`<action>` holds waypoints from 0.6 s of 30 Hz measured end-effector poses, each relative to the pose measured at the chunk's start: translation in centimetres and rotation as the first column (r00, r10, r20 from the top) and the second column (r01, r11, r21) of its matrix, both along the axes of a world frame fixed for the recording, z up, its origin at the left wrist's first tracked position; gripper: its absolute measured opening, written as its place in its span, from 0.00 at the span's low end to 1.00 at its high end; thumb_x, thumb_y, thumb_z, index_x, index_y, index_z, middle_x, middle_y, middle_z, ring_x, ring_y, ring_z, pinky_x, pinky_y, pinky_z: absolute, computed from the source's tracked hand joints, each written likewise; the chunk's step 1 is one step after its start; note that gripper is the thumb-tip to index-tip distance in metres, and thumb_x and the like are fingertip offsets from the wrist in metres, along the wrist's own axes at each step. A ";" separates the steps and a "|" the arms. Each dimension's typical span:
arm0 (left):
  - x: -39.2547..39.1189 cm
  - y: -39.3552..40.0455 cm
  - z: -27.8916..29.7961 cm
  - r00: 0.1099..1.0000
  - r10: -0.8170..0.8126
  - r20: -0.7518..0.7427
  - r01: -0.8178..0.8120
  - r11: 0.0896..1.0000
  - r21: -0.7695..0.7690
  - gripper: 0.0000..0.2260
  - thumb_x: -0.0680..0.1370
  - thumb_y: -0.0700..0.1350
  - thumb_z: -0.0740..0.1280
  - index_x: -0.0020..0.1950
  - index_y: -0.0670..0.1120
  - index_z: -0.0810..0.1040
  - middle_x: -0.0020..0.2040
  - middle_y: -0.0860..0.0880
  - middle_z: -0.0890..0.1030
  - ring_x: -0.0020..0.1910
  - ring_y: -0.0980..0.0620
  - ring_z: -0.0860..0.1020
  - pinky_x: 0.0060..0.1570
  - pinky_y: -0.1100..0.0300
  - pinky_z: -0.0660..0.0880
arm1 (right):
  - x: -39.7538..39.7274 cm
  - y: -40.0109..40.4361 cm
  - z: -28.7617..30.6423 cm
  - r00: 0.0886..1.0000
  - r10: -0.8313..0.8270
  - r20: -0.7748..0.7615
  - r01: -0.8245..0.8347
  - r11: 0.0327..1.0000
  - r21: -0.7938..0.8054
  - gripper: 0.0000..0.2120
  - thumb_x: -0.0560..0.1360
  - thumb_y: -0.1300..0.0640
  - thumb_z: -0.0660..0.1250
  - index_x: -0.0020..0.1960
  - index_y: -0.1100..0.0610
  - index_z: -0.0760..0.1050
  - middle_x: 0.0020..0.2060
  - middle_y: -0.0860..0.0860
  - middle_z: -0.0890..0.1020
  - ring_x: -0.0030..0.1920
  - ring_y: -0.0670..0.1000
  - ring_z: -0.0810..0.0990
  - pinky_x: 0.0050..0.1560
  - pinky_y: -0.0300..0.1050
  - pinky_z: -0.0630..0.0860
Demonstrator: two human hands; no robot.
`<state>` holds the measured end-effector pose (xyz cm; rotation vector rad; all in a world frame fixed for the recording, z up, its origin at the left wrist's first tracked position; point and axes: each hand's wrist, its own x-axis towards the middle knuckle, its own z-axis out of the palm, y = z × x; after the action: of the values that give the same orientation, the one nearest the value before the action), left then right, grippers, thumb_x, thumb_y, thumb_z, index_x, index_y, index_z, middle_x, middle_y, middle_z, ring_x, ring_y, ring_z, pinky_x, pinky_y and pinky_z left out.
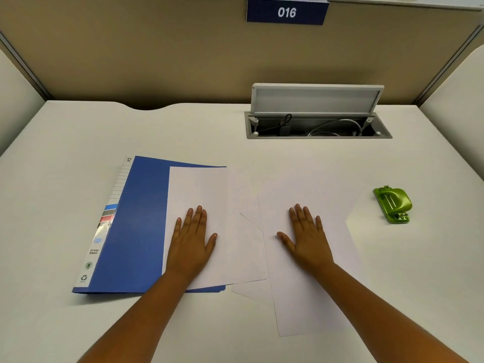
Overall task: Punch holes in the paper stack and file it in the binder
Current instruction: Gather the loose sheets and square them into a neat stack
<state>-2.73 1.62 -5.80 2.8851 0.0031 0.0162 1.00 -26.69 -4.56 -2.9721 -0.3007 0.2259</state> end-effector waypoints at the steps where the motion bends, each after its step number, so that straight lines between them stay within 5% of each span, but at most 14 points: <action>1: 0.0 0.0 0.0 1.000 0.001 0.001 -0.001 1.000 0.008 0.41 0.71 0.67 0.29 0.74 0.43 0.47 0.76 0.46 0.53 0.73 0.51 0.44 0.67 0.62 0.30 | 0.0 0.0 0.0 1.000 -0.001 0.003 0.001 1.000 0.010 0.47 0.64 0.28 0.24 0.75 0.54 0.41 0.72 0.46 0.39 0.73 0.45 0.37 0.74 0.48 0.37; 9: -0.1 -0.2 0.3 1.000 0.018 0.014 -0.018 1.000 -0.008 0.38 0.74 0.64 0.32 0.74 0.41 0.54 0.75 0.44 0.59 0.74 0.46 0.55 0.69 0.62 0.33 | 0.5 0.0 0.4 0.999 -0.022 -0.030 0.024 0.998 0.064 0.51 0.61 0.27 0.22 0.75 0.54 0.43 0.76 0.48 0.45 0.74 0.46 0.39 0.72 0.47 0.36; 12: 0.0 -0.1 0.4 0.998 0.022 -0.058 -0.022 1.000 -0.008 0.35 0.77 0.61 0.36 0.72 0.40 0.60 0.73 0.42 0.65 0.72 0.42 0.62 0.69 0.60 0.37 | 0.9 -0.4 1.7 0.997 -0.073 -0.028 0.074 0.995 0.070 0.39 0.72 0.32 0.36 0.76 0.54 0.46 0.76 0.50 0.49 0.76 0.51 0.46 0.74 0.48 0.41; 15: 0.3 -0.2 1.1 0.998 0.025 -0.064 -0.023 0.999 0.028 0.34 0.78 0.60 0.37 0.69 0.39 0.66 0.69 0.41 0.70 0.68 0.40 0.68 0.69 0.56 0.40 | 0.6 -1.7 3.0 0.944 -0.325 0.064 0.320 0.944 0.081 0.30 0.77 0.47 0.56 0.74 0.57 0.53 0.75 0.55 0.58 0.74 0.56 0.57 0.73 0.52 0.56; 18: 0.7 -0.7 2.0 0.997 0.059 -0.047 -0.052 0.988 0.142 0.33 0.77 0.63 0.40 0.66 0.42 0.70 0.68 0.41 0.72 0.71 0.40 0.62 0.69 0.44 0.39 | 0.1 -2.9 4.3 0.774 -0.632 -0.037 0.631 0.775 -0.038 0.30 0.76 0.46 0.59 0.72 0.59 0.56 0.69 0.59 0.63 0.68 0.61 0.63 0.64 0.57 0.64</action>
<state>-2.03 0.92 -3.80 3.0249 0.0960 -0.0492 1.12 -29.62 -0.30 -2.8768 0.7153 0.2122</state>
